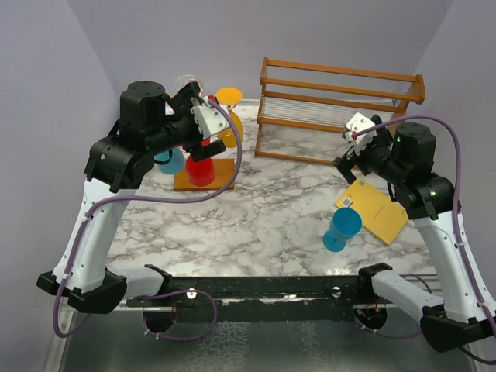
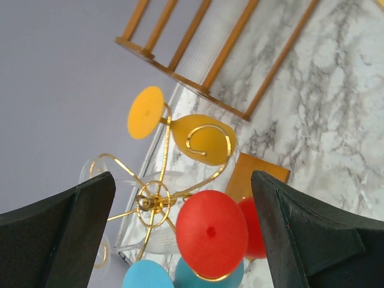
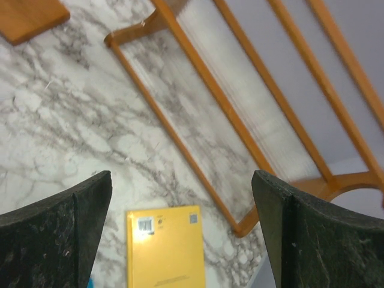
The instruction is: Place the wine glass upside down on the wine glass rack
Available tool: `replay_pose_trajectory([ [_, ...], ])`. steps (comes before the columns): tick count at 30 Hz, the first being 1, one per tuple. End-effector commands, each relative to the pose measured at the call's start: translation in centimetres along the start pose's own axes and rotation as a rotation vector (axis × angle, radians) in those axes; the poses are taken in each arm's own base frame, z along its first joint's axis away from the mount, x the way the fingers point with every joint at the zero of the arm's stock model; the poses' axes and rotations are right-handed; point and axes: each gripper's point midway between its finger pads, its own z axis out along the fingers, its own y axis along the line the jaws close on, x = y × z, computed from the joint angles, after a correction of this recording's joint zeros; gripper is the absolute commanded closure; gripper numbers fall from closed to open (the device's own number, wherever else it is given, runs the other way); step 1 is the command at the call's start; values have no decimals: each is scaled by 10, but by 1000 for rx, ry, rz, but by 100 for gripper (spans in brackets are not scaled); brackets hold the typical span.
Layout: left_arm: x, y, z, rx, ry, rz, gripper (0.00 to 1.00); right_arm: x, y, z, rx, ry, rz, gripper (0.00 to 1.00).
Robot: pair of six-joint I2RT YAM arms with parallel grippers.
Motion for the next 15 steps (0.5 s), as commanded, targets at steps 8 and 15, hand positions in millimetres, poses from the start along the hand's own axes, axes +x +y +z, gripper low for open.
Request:
replay_pose_trajectory([
  [8, -7, 77, -14, -391, 32, -166, 1, 92, 78, -22, -269, 294, 106, 4],
  [15, 3, 82, -12, -425, 71, -134, 1, 110, 99, -46, -323, 353, 115, 8],
])
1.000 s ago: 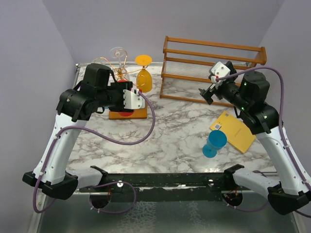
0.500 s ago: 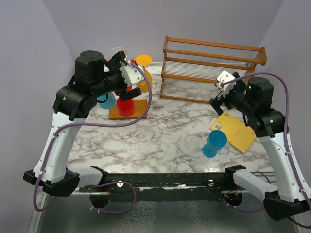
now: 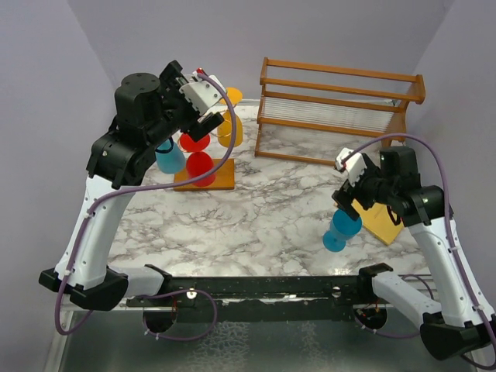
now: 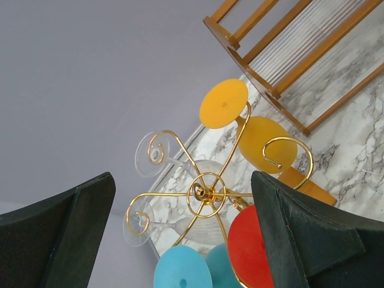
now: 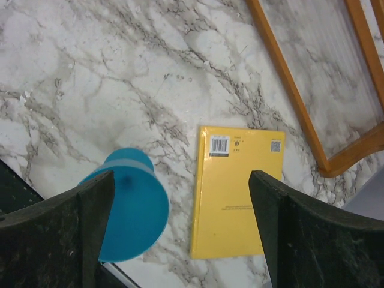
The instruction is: Place the wine glass upside down on the wine glass rack
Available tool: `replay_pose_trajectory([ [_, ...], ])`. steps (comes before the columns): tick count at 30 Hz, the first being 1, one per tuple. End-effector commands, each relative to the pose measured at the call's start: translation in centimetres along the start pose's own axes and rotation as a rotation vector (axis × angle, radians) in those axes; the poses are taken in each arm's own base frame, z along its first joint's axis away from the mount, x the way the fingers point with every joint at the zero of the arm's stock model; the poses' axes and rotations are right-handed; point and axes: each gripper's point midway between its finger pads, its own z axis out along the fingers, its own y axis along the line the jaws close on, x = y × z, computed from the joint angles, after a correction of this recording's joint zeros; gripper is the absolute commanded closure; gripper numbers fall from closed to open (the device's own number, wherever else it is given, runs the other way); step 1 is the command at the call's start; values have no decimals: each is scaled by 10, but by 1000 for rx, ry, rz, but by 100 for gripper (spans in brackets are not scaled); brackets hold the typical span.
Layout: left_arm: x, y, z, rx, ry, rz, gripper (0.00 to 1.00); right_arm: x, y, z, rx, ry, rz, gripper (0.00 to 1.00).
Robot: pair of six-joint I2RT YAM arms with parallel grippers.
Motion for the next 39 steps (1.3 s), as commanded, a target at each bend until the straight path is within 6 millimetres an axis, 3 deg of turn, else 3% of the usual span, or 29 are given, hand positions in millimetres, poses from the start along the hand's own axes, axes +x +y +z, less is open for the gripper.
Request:
replay_pose_trajectory([
  [1, 1, 13, 2, -74, 8, 5, 1, 19, 22, -15, -47, 37, 2, 9],
  [6, 6, 8, 6, -59, 17, 9, 1, 41, 25, -16, -28, 113, 11, 17],
  [13, 10, 5, 9, -50, 23, 17, 1, 62, 25, -1, -34, 196, 32, 40],
  [21, 12, 4, 6, -51, 23, 25, 1, 72, 31, 22, -105, 234, 48, 70],
  [27, 15, 3, 7, -50, 31, 33, 1, 72, 31, 34, -135, 235, 43, 87],
  [32, 15, 3, 8, -47, 34, 35, 1, 43, 21, 29, -138, 144, -24, 95],
  [39, 15, 2, 9, -45, 30, 29, 1, -33, 3, 4, -114, -119, -172, 97],
])
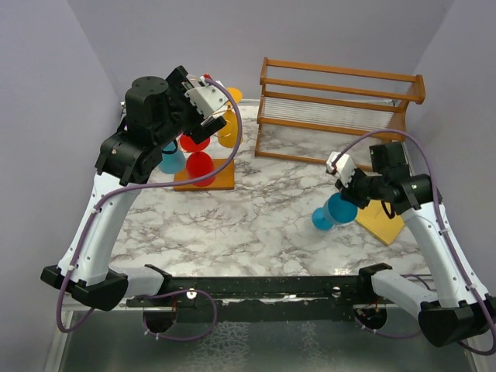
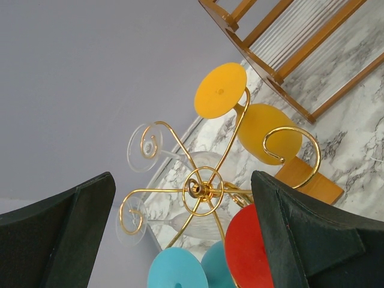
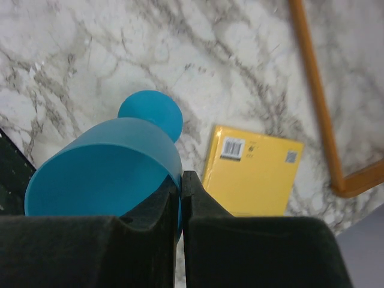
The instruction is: Place the wine glass upside down on the wine glass rack
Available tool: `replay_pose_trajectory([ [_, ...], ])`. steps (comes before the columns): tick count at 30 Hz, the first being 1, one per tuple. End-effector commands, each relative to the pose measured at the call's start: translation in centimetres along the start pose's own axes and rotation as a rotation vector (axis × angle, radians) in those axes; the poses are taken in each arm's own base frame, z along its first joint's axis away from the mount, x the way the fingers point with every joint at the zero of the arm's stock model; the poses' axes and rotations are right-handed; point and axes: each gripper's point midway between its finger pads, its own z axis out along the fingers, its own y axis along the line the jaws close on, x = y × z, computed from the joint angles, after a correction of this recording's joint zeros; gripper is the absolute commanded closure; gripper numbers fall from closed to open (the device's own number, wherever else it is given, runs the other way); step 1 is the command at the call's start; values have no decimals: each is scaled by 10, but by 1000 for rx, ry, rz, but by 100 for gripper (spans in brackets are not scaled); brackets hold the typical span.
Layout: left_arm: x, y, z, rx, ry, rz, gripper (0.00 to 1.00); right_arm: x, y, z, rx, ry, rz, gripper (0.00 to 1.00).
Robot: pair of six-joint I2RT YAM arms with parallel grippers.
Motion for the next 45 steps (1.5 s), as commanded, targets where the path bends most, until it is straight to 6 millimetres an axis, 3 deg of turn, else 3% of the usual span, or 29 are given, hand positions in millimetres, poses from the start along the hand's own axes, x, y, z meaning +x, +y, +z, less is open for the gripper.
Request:
replay_pose_trajectory([
  [1, -6, 7, -5, -39, -20, -7, 1, -70, -18, -31, 53, -263, -168, 97],
  [8, -16, 9, 5, -52, -61, -114, 1, -129, -44, -73, 177, -442, -269, 97],
  [14, -48, 12, 11, -17, -147, -246, 1, -172, -78, -105, 313, -548, -200, 97],
  [19, -67, 14, 19, 0, -198, -385, 1, -206, -104, -123, 377, -659, -78, 97],
  [26, -82, 10, 35, 33, -251, -548, 1, -244, -116, -138, 349, -782, -3, 97],
  [35, -105, -45, 49, 359, -300, -783, 12, -267, -101, -134, 194, -864, 22, 97],
  [45, -100, -69, 66, 472, -268, -879, 23, -268, -93, -127, 133, -866, 27, 97],
])
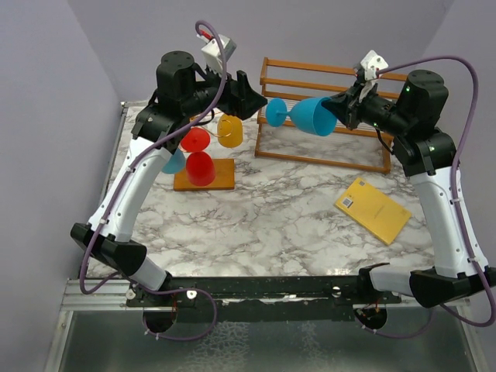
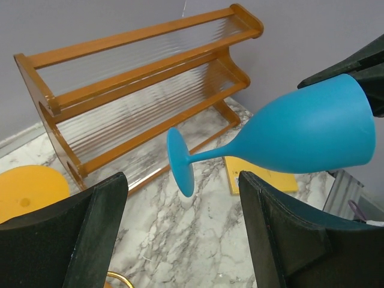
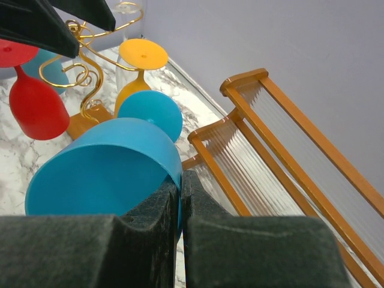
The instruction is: Place the wine glass upside down on the wine glass rack
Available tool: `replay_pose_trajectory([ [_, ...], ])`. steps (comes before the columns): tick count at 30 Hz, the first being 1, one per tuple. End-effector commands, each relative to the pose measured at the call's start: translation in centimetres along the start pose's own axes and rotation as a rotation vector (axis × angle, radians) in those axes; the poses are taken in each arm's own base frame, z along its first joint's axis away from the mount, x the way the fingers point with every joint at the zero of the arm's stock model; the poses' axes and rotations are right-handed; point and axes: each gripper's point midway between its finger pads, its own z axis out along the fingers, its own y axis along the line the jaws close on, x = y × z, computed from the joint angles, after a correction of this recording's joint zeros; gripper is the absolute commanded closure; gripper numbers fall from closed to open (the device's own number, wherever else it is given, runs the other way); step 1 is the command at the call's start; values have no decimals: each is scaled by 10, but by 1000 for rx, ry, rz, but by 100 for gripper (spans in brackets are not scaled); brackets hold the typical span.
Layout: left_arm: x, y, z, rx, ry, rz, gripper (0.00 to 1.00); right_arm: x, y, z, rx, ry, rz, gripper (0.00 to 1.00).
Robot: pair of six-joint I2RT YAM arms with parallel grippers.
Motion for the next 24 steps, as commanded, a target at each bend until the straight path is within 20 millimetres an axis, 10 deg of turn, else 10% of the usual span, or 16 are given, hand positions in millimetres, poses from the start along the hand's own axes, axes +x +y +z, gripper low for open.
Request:
replay_pose_trajectory([
  [1, -2, -11, 5, 60, -15, -48, 24, -18, 4, 0, -34, -57, -8, 97],
  [15, 22, 3, 18, 29, 20, -124, 27, -29, 15, -7, -80, -72, 3, 97],
  [24, 39, -4, 24, 84, 54, -218, 46, -33, 20, -10, -98, -85, 4, 97],
])
